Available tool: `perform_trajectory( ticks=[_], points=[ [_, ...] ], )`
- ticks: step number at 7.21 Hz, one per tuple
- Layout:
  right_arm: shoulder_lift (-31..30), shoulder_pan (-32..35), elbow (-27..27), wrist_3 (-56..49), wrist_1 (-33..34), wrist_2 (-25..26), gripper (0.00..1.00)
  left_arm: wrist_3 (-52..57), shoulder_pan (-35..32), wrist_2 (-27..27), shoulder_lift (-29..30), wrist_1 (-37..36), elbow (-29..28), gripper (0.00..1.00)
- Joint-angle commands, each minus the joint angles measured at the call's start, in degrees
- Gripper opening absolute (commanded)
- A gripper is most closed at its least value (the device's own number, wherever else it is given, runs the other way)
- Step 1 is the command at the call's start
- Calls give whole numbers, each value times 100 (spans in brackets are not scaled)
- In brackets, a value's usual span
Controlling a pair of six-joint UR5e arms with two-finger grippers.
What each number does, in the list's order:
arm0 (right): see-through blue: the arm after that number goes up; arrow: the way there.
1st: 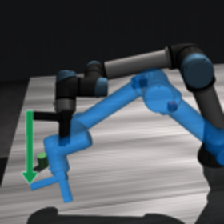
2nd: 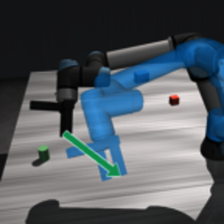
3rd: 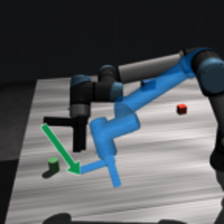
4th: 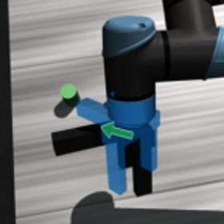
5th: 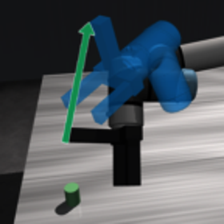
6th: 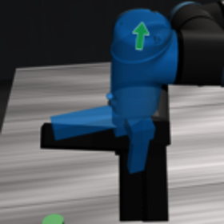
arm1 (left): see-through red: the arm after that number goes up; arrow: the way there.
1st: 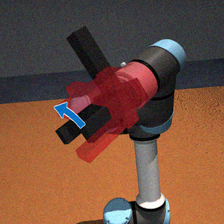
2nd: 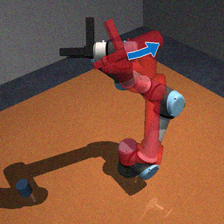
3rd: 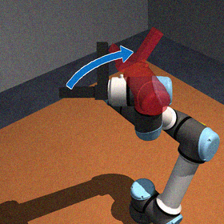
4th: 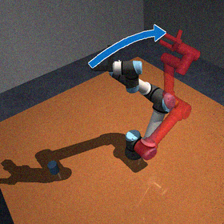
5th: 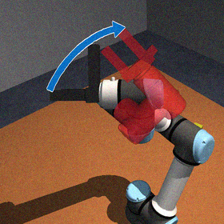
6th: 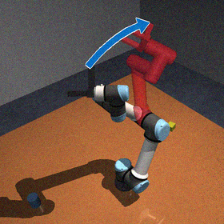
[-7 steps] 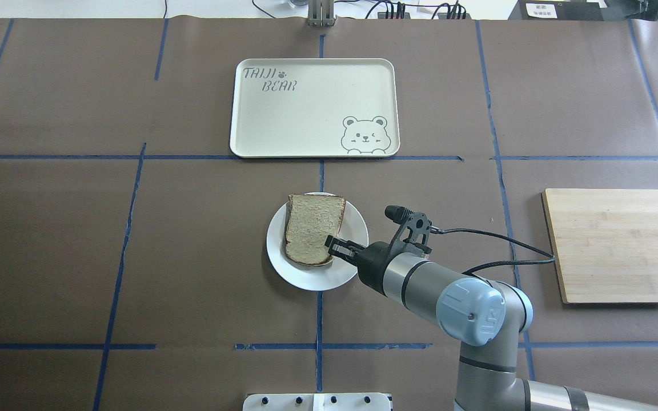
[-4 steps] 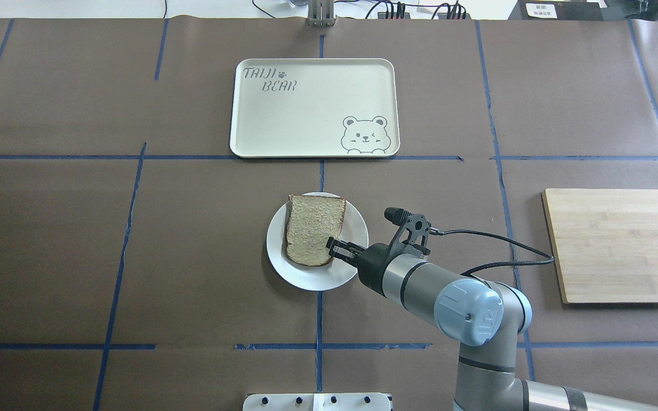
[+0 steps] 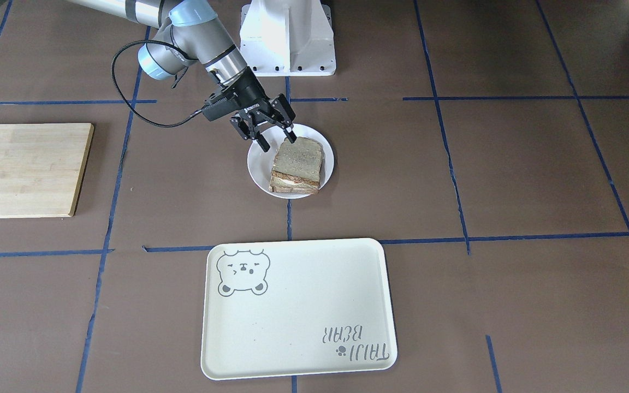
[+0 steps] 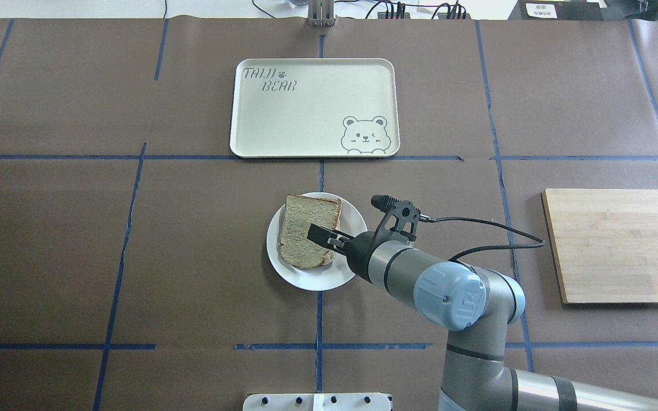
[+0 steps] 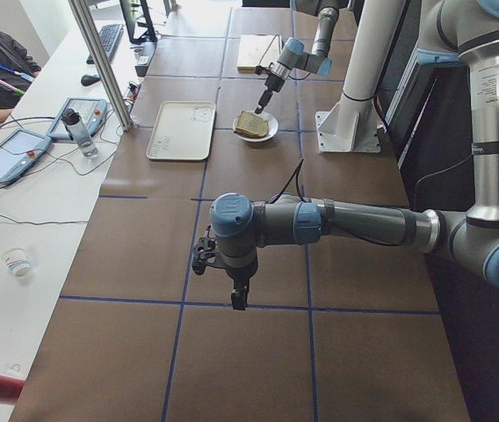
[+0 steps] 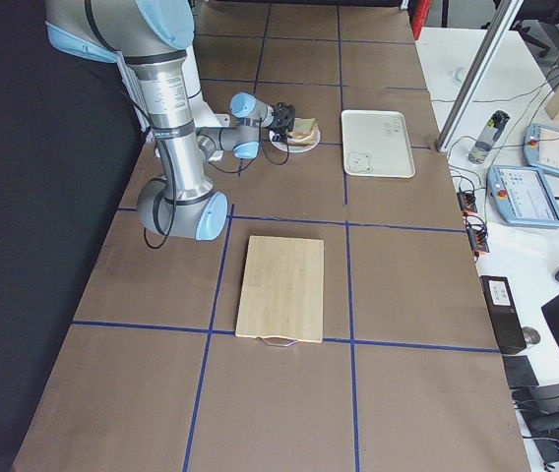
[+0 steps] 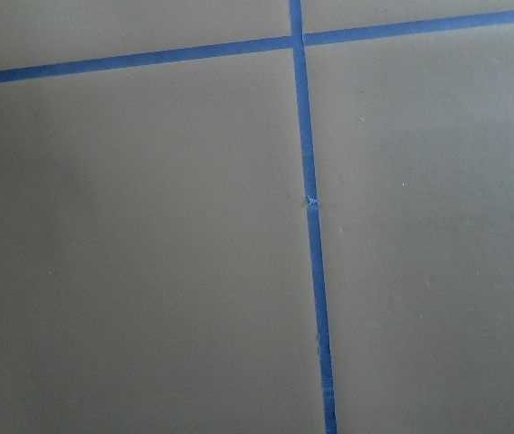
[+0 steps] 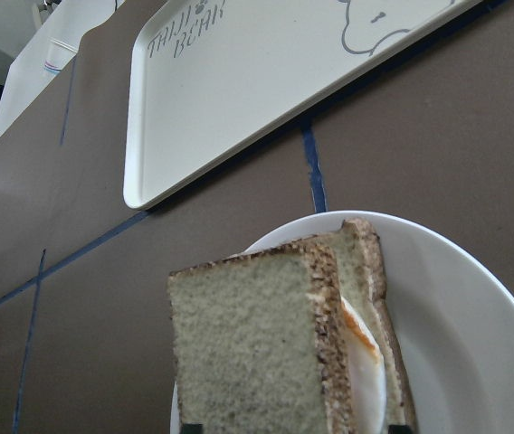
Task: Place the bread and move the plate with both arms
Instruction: 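Lower the bread onto the egg toast and open the right gripper, then withdraw the right arm back past the wooden board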
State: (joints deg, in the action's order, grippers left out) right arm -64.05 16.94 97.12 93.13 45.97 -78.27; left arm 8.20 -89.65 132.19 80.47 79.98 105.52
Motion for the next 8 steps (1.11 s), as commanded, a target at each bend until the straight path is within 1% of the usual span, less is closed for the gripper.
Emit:
perform_trajectory(
  ticks=[1, 2, 4, 5, 6, 7, 8],
  points=[
    [68, 763, 594, -468, 1608, -1395, 100, -2, 0, 0, 13, 0, 21, 100],
    [77, 1219, 850, -1011, 2391, -2124, 100, -2, 0, 0, 22, 9, 38, 100],
    [25, 2317, 1054, -2135, 3562, -3609, 100, -55, 9, 0, 30, 603, 30, 100],
    [-45, 2932, 1081, -2976, 3985, -4156, 100, -64, 17, -9, 39, 1050, 12, 100],
    [-246, 3321, 1090, -3899, 4285, -4484, 100, -64, 26, -35, 170, 1699, -101, 100],
    [-727, 3620, 1151, -4856, 4297, -4556, 100, -90, 26, -35, 189, 2123, -120, 100],
    [-1114, 4067, 1151, -5701, 4306, -4836, 100, -90, 79, 0, 302, 2144, -181, 100]
  ],
)
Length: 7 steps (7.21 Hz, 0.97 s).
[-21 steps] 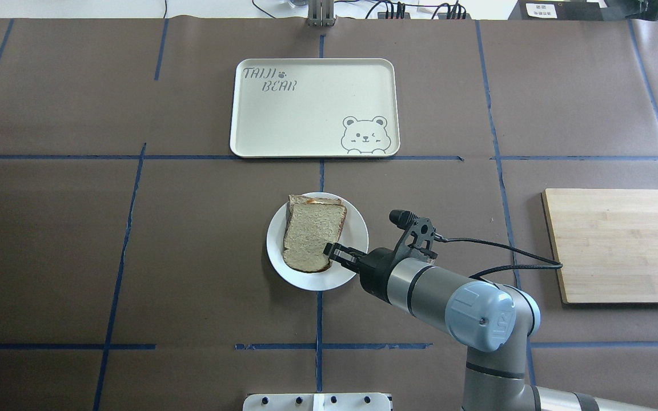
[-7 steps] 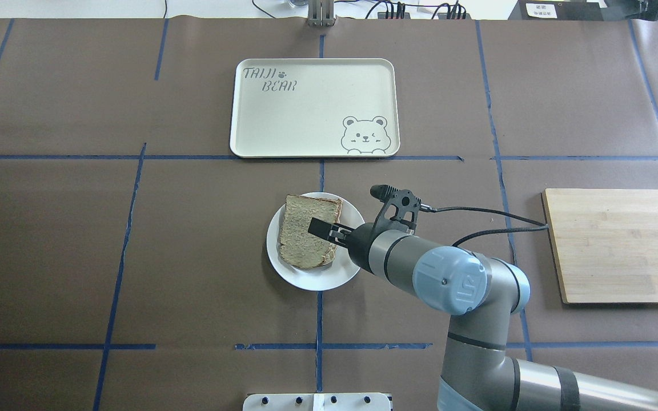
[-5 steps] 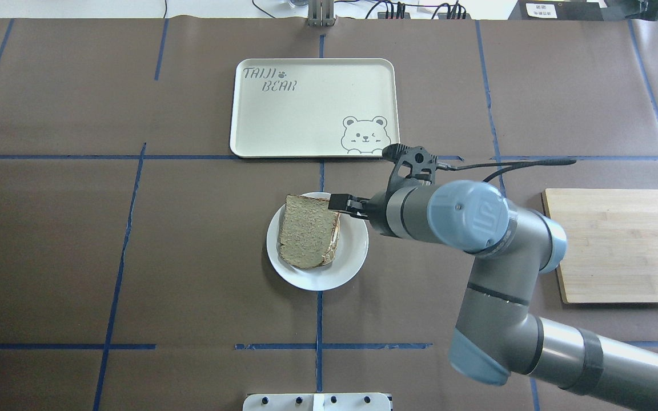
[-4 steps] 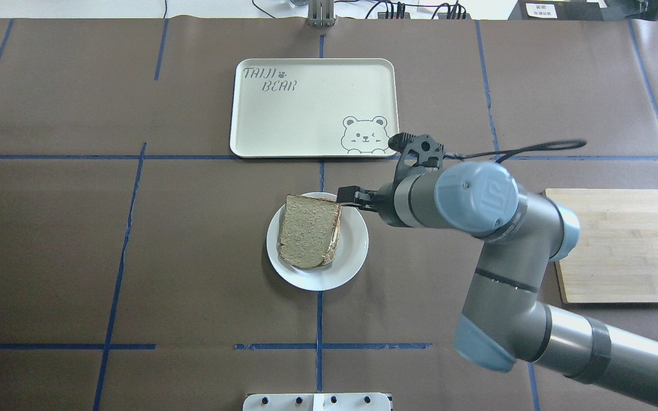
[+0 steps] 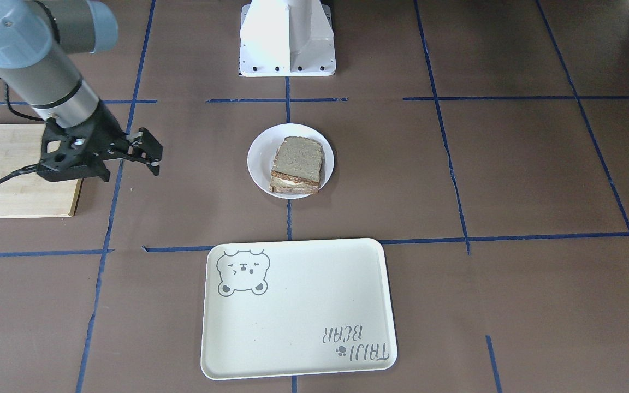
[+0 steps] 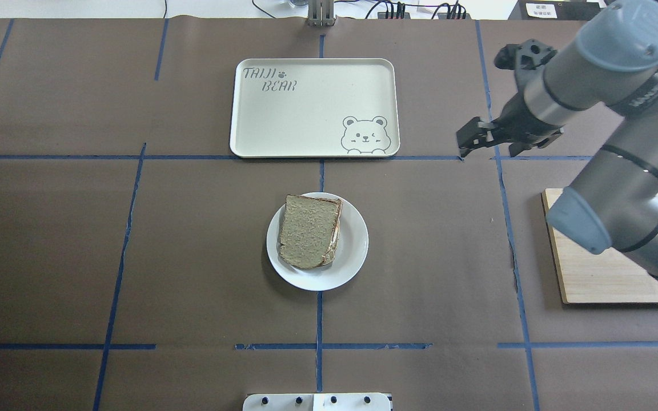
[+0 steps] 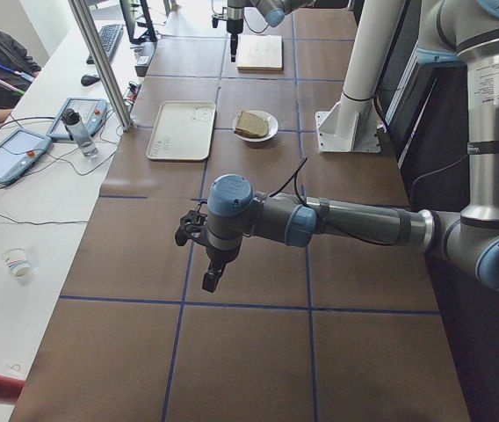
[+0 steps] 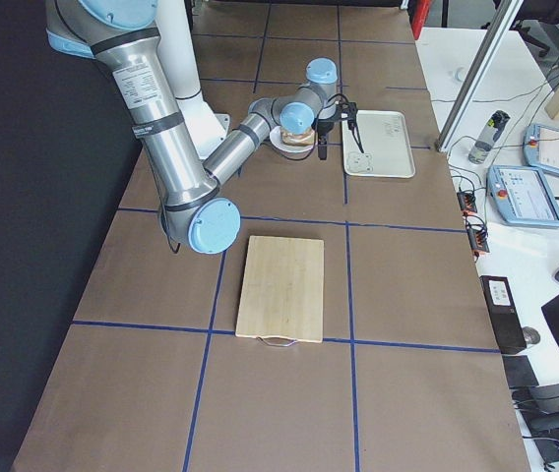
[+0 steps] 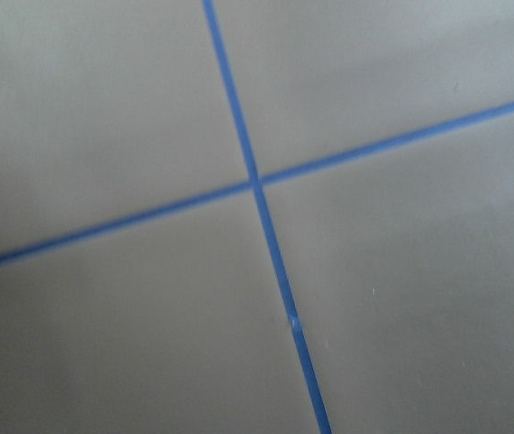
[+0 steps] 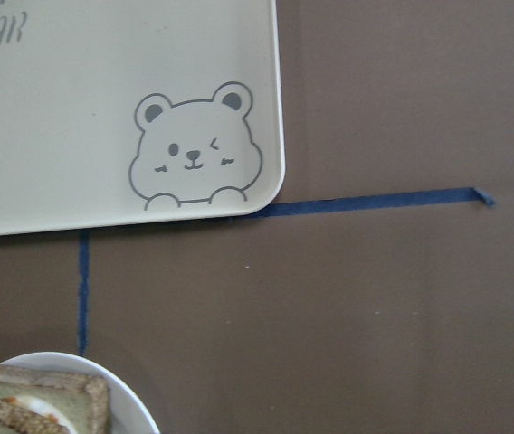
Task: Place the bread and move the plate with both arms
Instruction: 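Withdraw the right arm back past the wooden board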
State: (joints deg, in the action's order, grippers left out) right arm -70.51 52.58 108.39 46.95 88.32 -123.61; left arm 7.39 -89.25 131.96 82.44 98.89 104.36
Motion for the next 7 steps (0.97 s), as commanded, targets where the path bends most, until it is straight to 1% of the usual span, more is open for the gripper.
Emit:
perform_trajectory(
  ticks=[1, 2, 3, 4, 5, 6, 7],
  points=[
    [-1003, 1038, 50, -2031, 20, -643, 100, -331, 127, 49, 202, 262, -48, 100],
    [-1513, 1566, 50, -3076, 19, -855, 100, -761, 197, 275, 272, 384, -22, 100],
    [-2040, 2023, 50, -4044, 2, -927, 100, -809, 224, 417, 290, 751, -13, 100],
    [-2507, 2489, 24, -4976, 19, -945, 100, -1053, 442, 436, 299, 928, -13, 100],
    [-2885, 2929, -46, -5725, 36, -1145, 100, -1456, 592, 601, 308, 1061, 74, 100],
    [-3246, 3508, -333, -6298, 28, -1504, 100, -2034, 837, 838, 308, 1384, 75, 100],
    [-3450, 3792, -571, -6530, 2, -1638, 100, -2918, 1153, 910, 317, 1883, 75, 100]
  ],
)
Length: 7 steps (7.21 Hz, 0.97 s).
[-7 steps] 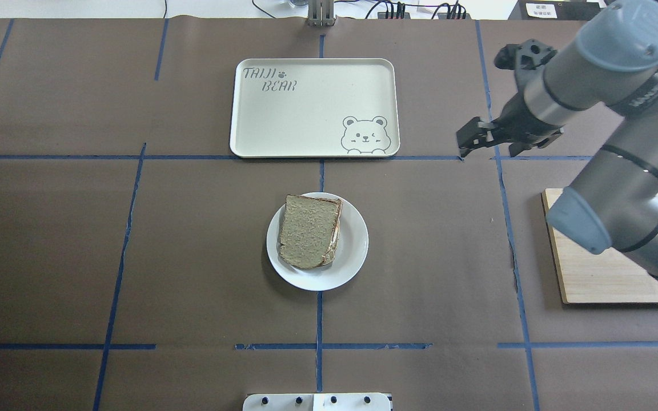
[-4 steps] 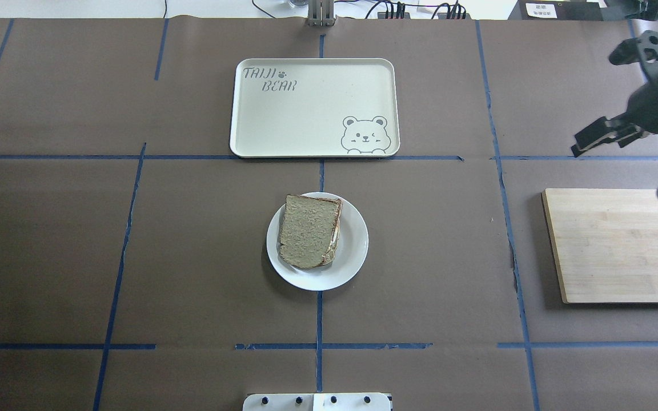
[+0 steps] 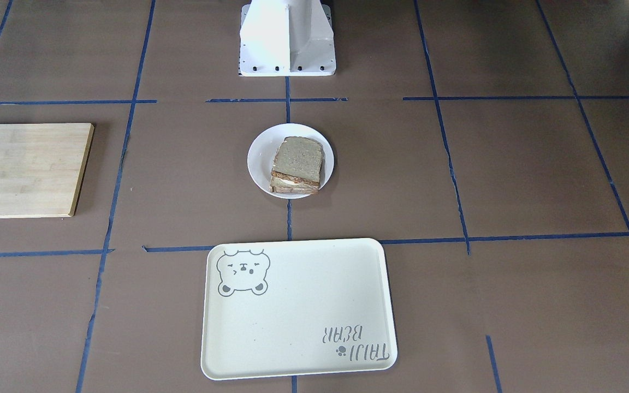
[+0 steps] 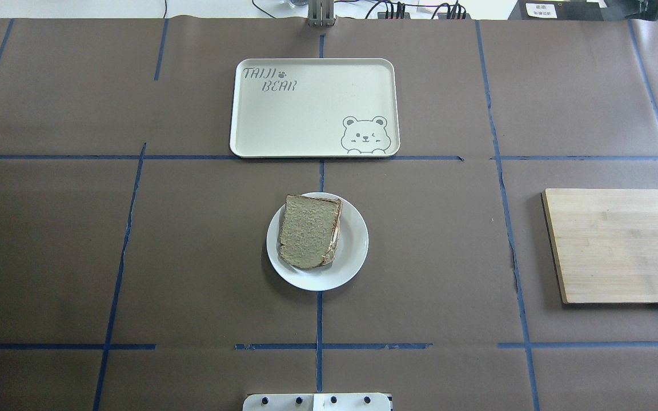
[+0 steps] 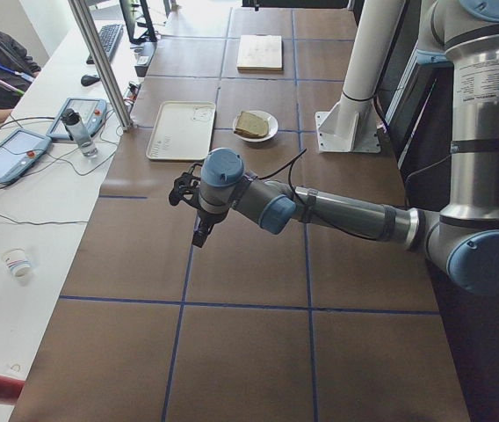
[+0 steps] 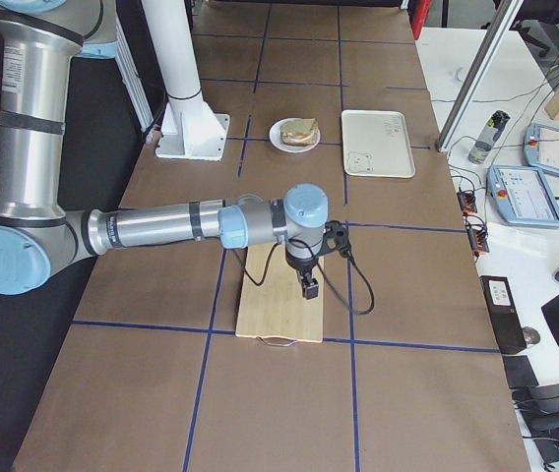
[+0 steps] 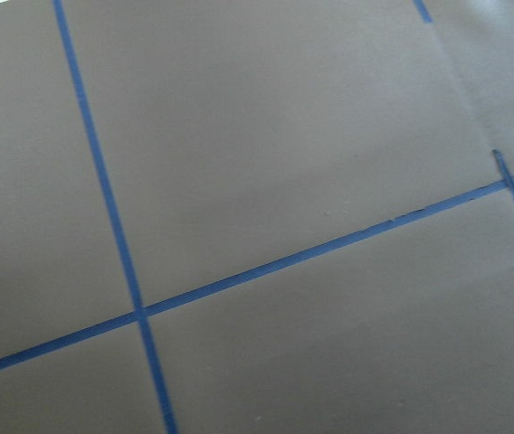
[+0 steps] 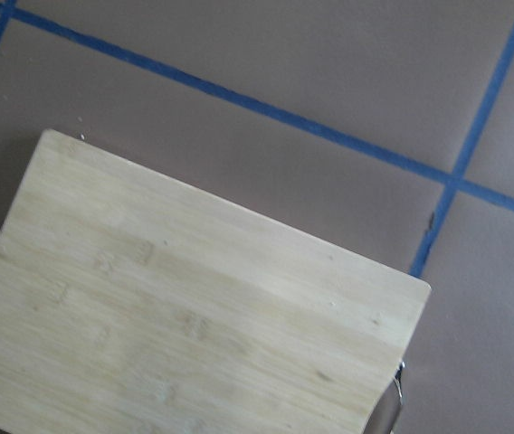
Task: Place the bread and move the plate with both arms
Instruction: 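Move the left gripper in toward the plate rim nearest it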
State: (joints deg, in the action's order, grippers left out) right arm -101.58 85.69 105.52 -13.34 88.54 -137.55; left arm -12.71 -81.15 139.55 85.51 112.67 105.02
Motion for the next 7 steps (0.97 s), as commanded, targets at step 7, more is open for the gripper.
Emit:
perform_trajectory(
  ticks=[7],
  points=[
    [-336, 510, -243, -72, -30, -158, 100, -7075, 3128, -1135, 766, 3750, -25, 100]
  ],
)
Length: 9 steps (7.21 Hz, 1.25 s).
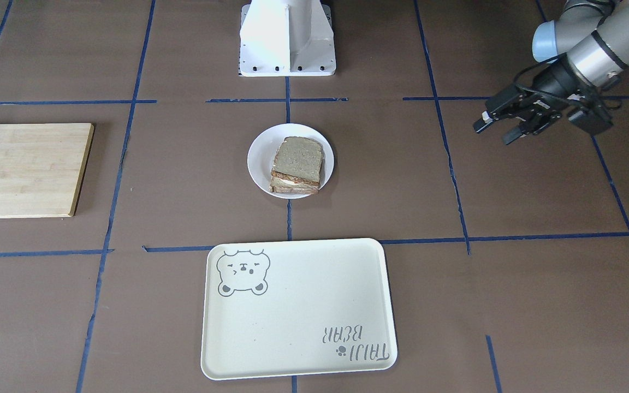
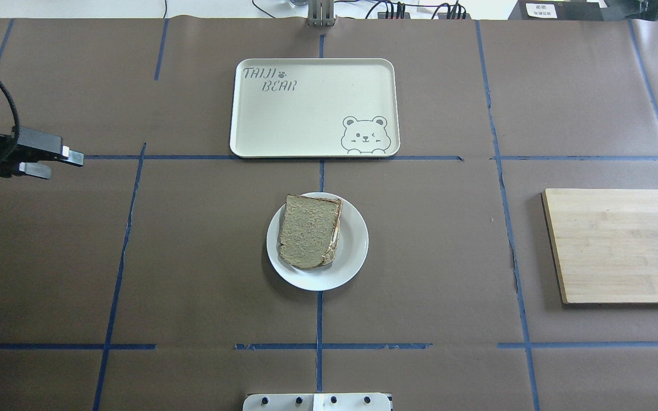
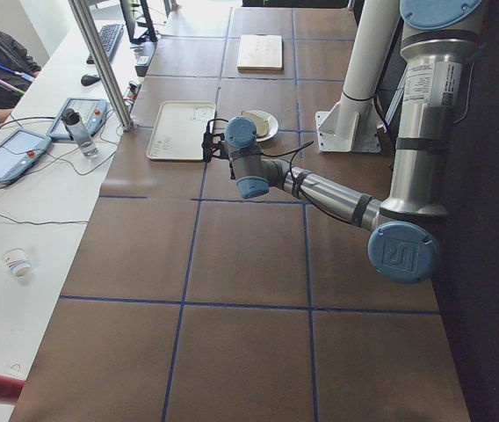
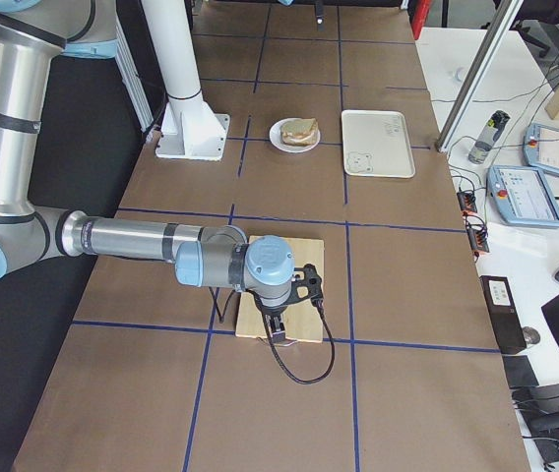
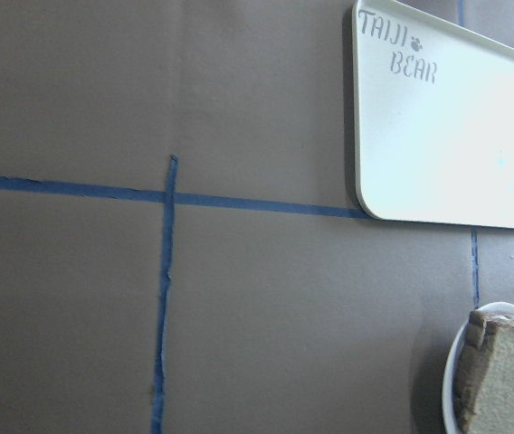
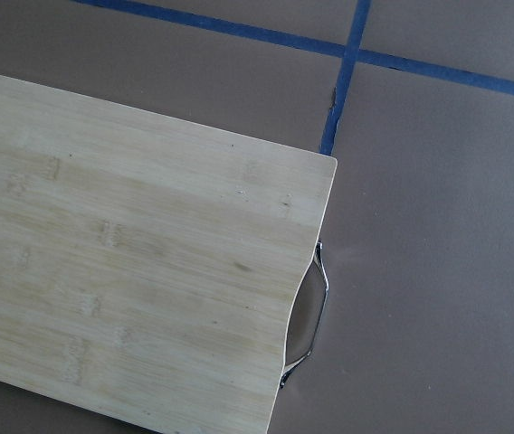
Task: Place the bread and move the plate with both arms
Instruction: 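Move the left gripper in toward the plate rim nearest it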
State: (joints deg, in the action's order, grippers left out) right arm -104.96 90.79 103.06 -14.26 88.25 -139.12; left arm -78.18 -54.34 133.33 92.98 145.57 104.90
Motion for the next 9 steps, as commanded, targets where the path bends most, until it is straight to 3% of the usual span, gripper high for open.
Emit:
perform_trajectory(
  ticks=[1, 4, 5, 7, 9],
  points=[
    [1, 1, 4, 20, -1, -1, 100, -914, 876, -1110, 53, 864, -92, 100],
    [1, 1, 4, 11, -1, -1, 100, -1734, 2195, -2842, 456, 1202, -198, 100],
    [1, 1, -5, 11, -1, -1, 100, -1770, 2556, -3352, 710, 1202, -468, 100],
    [1, 1, -14, 20, -1, -10, 100, -2215, 2892, -3769, 1255, 1664, -1204, 100],
    [1, 1, -14, 11, -1, -10, 100, -2673, 3086, -4261, 1476, 2299, -1805, 87]
  ],
)
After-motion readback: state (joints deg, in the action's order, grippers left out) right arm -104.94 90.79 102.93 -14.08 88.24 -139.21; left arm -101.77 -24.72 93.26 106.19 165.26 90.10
